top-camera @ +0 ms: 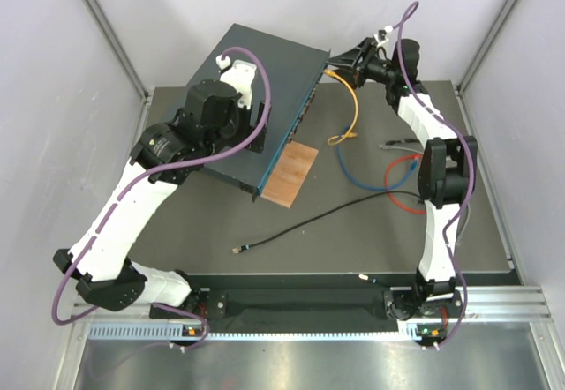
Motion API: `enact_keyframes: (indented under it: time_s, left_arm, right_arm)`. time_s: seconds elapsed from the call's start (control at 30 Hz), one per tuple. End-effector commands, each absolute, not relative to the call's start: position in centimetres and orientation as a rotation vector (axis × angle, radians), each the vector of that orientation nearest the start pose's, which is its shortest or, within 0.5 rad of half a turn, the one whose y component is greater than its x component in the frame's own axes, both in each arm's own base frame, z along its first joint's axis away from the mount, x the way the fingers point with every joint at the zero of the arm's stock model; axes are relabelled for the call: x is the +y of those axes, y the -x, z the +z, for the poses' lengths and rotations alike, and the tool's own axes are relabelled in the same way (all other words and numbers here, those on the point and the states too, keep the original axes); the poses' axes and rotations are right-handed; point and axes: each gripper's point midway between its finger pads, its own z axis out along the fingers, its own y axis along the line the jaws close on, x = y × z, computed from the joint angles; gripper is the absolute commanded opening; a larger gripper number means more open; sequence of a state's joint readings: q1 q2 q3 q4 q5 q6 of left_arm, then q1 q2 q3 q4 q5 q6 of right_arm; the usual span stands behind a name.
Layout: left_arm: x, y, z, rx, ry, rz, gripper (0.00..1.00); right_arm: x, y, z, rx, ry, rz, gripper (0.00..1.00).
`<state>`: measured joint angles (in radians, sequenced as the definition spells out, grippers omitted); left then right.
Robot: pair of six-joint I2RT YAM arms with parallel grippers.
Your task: Pull the plug from the switch port
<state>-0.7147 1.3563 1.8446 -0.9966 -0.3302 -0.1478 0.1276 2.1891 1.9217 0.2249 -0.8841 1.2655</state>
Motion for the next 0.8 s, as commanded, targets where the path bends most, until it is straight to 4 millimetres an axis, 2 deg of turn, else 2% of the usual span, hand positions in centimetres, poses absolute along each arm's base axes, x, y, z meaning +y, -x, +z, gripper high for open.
enact_keyframes:
  time_s: [0.0,0.2,0.37,0.5,0.77]
  left_arm:
    - [-18.0,-28.8,40.4,1.971,-0.349,-0.214,0.87]
    - [-18.0,-28.7,40.4,1.97,-0.353,-0.218,0.88]
    - [-17.9,-28.7,40.3,1.97,-0.35,-0.216,0.88]
    - [-17.8,-28.6,40.3,1.968,-0.349,-0.217,0.88]
    - [-17.6,-28.5,40.5,1.964,-0.346,-0.214,0.88]
  right_arm:
    - [22.6,-53.3,34.8,1.792,-0.157,1.705,0.54]
    - [22.7,-52.3,35.6,1.782,-0.134,1.716,0.51]
    - [22.3,-52.3,35.6,1.771,-0.149,1.704,0.51]
    - [22.8,-52.5,35.3,1.787,-0.151,1.717,0.39]
    - [23.9,-52.6,34.6,1.807,-0.149,1.735,0.35]
